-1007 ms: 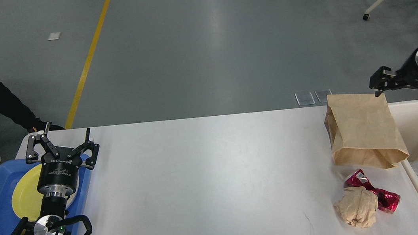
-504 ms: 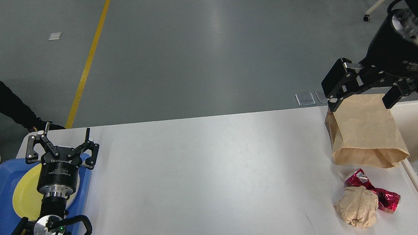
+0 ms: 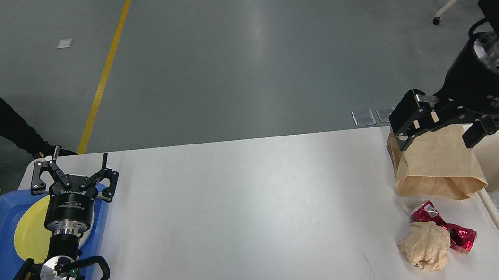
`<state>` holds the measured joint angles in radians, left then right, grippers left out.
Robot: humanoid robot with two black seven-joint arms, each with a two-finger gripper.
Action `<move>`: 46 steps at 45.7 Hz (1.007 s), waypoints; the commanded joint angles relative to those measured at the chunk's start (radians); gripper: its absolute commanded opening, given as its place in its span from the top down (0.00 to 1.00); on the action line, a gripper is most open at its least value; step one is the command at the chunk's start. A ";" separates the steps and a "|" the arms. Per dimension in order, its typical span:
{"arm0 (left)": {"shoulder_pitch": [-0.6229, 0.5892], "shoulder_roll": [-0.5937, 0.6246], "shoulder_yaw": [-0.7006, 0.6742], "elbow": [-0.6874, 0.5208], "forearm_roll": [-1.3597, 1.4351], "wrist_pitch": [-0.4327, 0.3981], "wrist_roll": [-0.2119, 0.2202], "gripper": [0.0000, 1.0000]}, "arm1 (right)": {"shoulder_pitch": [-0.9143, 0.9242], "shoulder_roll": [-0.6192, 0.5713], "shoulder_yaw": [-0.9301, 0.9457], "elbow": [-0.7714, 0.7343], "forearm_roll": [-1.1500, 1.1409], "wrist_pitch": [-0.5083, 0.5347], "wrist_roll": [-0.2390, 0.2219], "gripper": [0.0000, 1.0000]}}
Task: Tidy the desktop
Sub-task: 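Move the right gripper past the brown bag down to the bread roll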
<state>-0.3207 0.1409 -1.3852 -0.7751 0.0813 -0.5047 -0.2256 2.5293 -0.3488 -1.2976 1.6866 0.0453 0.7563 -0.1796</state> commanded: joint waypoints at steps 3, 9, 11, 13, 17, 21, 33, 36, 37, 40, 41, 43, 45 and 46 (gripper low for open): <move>0.000 0.000 0.000 -0.001 0.000 0.000 0.000 0.04 | -0.090 0.011 0.003 -0.004 -0.001 -0.048 0.000 0.00; 0.000 0.000 0.000 0.000 0.000 0.000 0.000 0.04 | -0.144 0.004 -0.006 -0.004 0.001 -0.109 0.000 0.01; 0.000 0.000 0.000 -0.001 0.000 0.000 0.000 0.04 | -0.159 -0.001 -0.008 -0.004 0.002 -0.136 0.000 0.01; 0.000 0.000 0.000 -0.001 0.000 0.000 0.000 0.04 | -0.173 -0.007 -0.008 -0.004 0.004 -0.161 0.000 0.01; 0.000 0.000 0.000 -0.001 0.000 0.000 0.000 0.04 | -0.196 -0.028 -0.009 -0.002 0.004 -0.175 0.000 0.01; 0.000 0.000 0.000 -0.001 0.000 0.000 0.000 0.04 | -0.230 -0.064 -0.009 -0.004 0.004 -0.181 0.000 0.01; 0.000 0.000 0.000 0.000 0.000 0.000 0.000 0.04 | -0.403 -0.162 -0.022 -0.027 -0.008 -0.294 -0.001 0.01; 0.000 0.000 0.000 0.000 0.000 0.000 0.000 0.04 | -0.438 -0.170 -0.022 -0.030 -0.008 -0.333 -0.001 0.01; 0.000 0.000 0.000 -0.001 0.000 0.000 0.000 0.04 | -0.449 -0.173 -0.022 -0.030 -0.008 -0.345 -0.001 0.01; 0.000 0.000 0.000 -0.001 0.000 0.000 0.000 0.04 | -0.498 -0.174 -0.023 -0.033 -0.008 -0.391 -0.001 0.01; 0.000 -0.001 0.000 0.000 0.000 0.000 0.000 0.04 | -0.515 -0.171 -0.023 -0.036 -0.008 -0.406 -0.001 0.01; 0.000 0.000 0.000 -0.001 0.000 0.000 0.000 0.04 | -0.547 -0.170 -0.022 -0.051 -0.008 -0.434 -0.001 0.00; 0.000 0.000 0.000 0.000 0.000 0.000 0.000 0.04 | -0.579 -0.168 -0.020 -0.068 -0.005 -0.459 -0.001 0.00; 0.000 -0.001 0.000 0.000 0.000 0.000 0.000 0.04 | -0.598 -0.168 -0.019 -0.074 -0.002 -0.468 -0.001 0.00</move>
<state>-0.3206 0.1412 -1.3852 -0.7749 0.0813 -0.5047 -0.2256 2.0118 -0.5197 -1.3197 1.6445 0.0371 0.3492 -0.1809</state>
